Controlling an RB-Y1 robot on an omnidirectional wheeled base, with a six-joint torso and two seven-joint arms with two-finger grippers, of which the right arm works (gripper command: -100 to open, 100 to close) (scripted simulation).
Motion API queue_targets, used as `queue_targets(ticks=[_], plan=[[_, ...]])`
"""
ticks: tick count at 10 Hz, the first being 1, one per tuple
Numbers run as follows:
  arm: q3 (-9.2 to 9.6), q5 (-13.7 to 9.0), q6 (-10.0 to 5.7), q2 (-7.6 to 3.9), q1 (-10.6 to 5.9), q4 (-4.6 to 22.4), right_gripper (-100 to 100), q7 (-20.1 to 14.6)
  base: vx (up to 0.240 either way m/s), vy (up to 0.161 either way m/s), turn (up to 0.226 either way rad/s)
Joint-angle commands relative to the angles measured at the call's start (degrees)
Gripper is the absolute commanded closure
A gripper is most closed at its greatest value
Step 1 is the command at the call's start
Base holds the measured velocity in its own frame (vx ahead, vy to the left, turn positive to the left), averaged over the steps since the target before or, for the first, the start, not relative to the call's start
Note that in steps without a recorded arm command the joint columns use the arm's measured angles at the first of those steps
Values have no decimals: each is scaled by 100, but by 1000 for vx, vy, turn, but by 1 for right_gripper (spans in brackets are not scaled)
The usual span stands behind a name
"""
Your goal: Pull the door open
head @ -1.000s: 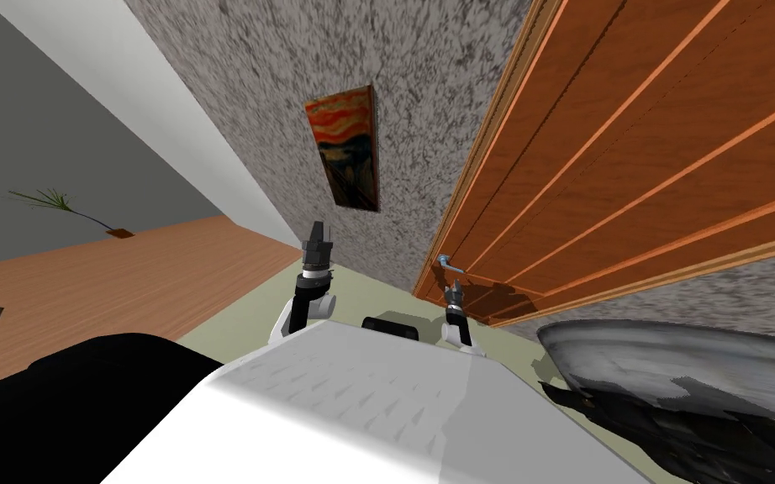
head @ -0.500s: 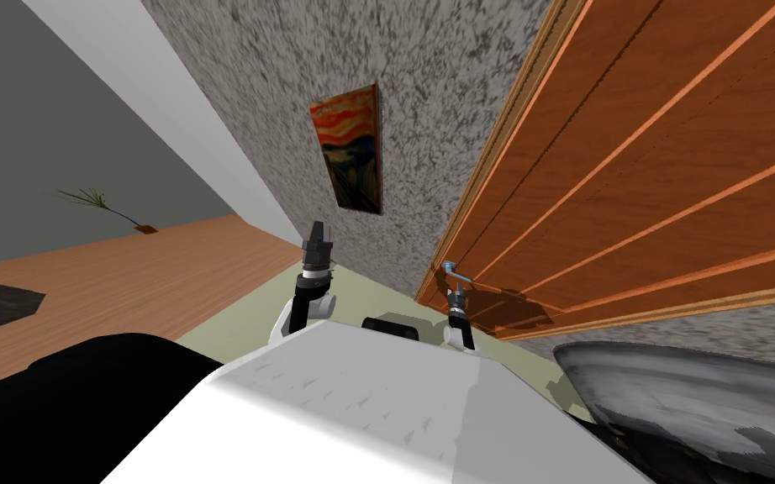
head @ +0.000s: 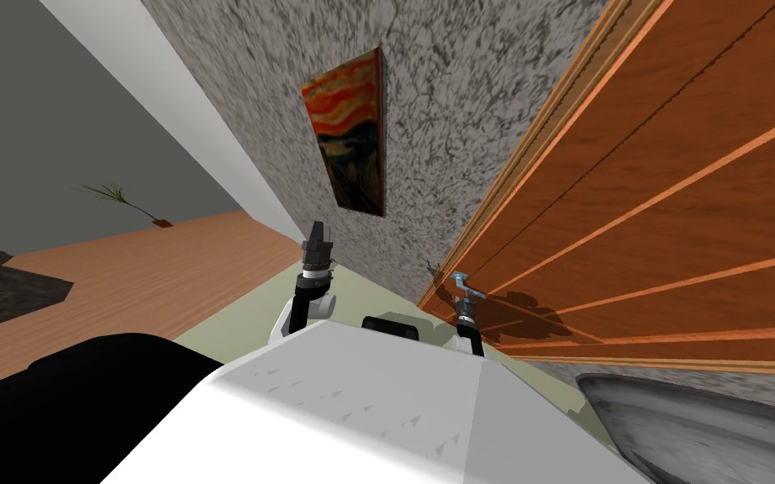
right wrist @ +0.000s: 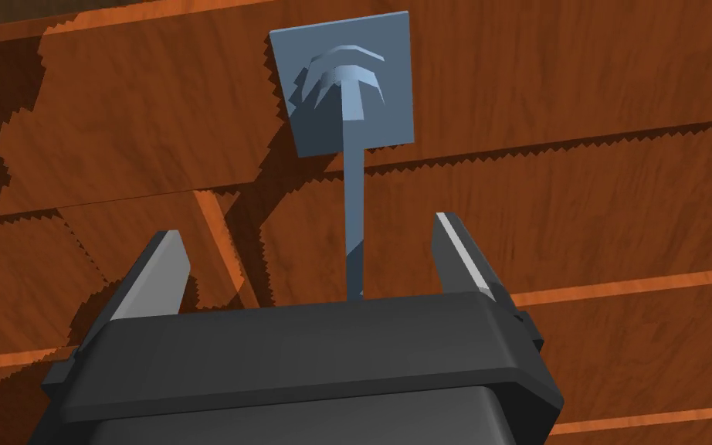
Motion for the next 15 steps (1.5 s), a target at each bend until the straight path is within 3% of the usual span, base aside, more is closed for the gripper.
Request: queue_targets(ticks=[1, 3, 4, 6, 8, 9, 14, 15], plan=[[-3, -3, 113, -8, 75, -286, -100, 14, -12, -3, -15], [-3, -3, 113, -8, 75, -374, -100, 14, -24, 2, 2], [-51, -44, 53, -135, 143, -321, -100, -102, 88, 6, 121], [-86, -75, 8, -227, 193, -282, -100, -186, 181, -20, 104], [-82, -72, -21, -230, 138, -208, -100, -193, 83, -13, 13], [-82, -72, -21, -230, 138, -208, 100, -193, 0, 0, 0], [-82, -72, -21, -230, 138, -208, 100, -193, -10, 2, 1], [-3, -27, -47, -277, 179, -216, 100, -280, -126, -12, 100]])
